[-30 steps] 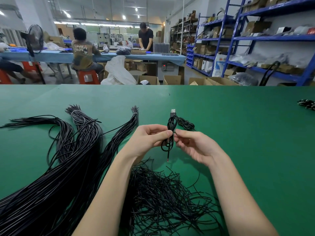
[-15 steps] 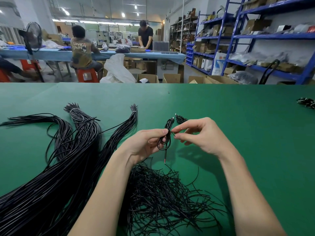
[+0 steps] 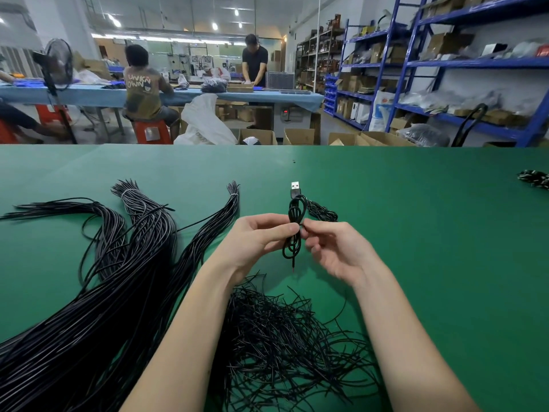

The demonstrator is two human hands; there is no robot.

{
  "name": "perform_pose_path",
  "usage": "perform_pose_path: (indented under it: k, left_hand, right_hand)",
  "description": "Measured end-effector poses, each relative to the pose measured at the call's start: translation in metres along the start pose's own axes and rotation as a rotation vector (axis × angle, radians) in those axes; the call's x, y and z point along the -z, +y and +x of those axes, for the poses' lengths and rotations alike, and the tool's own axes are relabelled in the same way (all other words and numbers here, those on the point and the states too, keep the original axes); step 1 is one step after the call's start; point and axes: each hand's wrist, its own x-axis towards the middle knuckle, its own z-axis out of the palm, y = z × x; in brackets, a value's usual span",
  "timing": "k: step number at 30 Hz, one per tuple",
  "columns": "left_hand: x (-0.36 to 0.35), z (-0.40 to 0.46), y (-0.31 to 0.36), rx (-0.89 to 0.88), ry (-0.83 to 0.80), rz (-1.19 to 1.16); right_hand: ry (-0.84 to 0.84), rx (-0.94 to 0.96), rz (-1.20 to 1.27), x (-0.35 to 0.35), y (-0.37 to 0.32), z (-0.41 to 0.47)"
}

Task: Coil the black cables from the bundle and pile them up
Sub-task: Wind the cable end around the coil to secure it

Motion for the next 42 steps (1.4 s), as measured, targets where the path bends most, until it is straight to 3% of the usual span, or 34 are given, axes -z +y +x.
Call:
perform_pose_path:
  k: [1, 3, 9, 13, 15, 18, 21, 24, 26, 30, 34, 38, 42]
  left_hand:
    - [0.002, 0.000, 0.000, 0.001, 0.020, 0.034]
    - [0.005, 0.002, -0.001, 0.063, 0.096, 0.036]
    - [0.006, 0.004, -0.002, 0.250, 0.174, -0.129]
    - [0.007, 0.004, -0.004, 0.273, 0.154, -0.129]
    - [0.010, 0.003, -0.005, 0.239, 0.138, -0.041]
    - [0.018, 0.000, -0.001, 0.168, 0.089, 0.090]
    - [0.024, -0.004, 0.006, 0.111, -0.013, 0.160]
    - [0.024, -0.005, 0.009, 0.108, -0.056, 0.126]
    - [0.022, -0.004, 0.007, 0.150, -0.008, 0.059]
    - [0.022, -0.002, 0.003, 0.293, 0.113, -0.079]
    - [0.024, -0.002, 0.001, 0.347, 0.130, -0.195]
    - [0.027, -0.002, 0.001, 0.375, 0.122, -0.303]
    - [0.027, -0.002, 0.001, 0.353, 0.106, -0.228]
  right_hand:
    - [-0.013, -0.048, 0.059, 0.000, 0.003, 0.001]
    - [0.028, 0.020, -0.100, -0.001, 0.008, 0.005]
    - [0.273, 0.698, -0.984, 0.007, 0.006, 0.010]
    - [0.245, 0.865, -1.227, 0.008, 0.007, 0.010]
    - [0.227, 0.811, -1.214, 0.006, 0.009, 0.010]
    - [0.142, 0.576, -1.030, 0.003, 0.007, 0.010]
    - [-0.122, 0.207, -0.551, 0.004, -0.001, 0.003]
    - [-0.169, -0.009, -0.268, 0.000, -0.003, -0.001]
    - [-0.121, 0.045, -0.386, -0.003, -0.003, 0.000]
    - [-0.037, 0.384, -0.811, -0.003, -0.006, -0.002]
    - [0.088, 0.667, -1.128, -0.004, -0.005, -0.002]
    - [0.101, 0.858, -1.197, -0.004, -0.001, 0.000]
    - [0.113, 0.929, -1.186, -0.003, 0.004, 0.002]
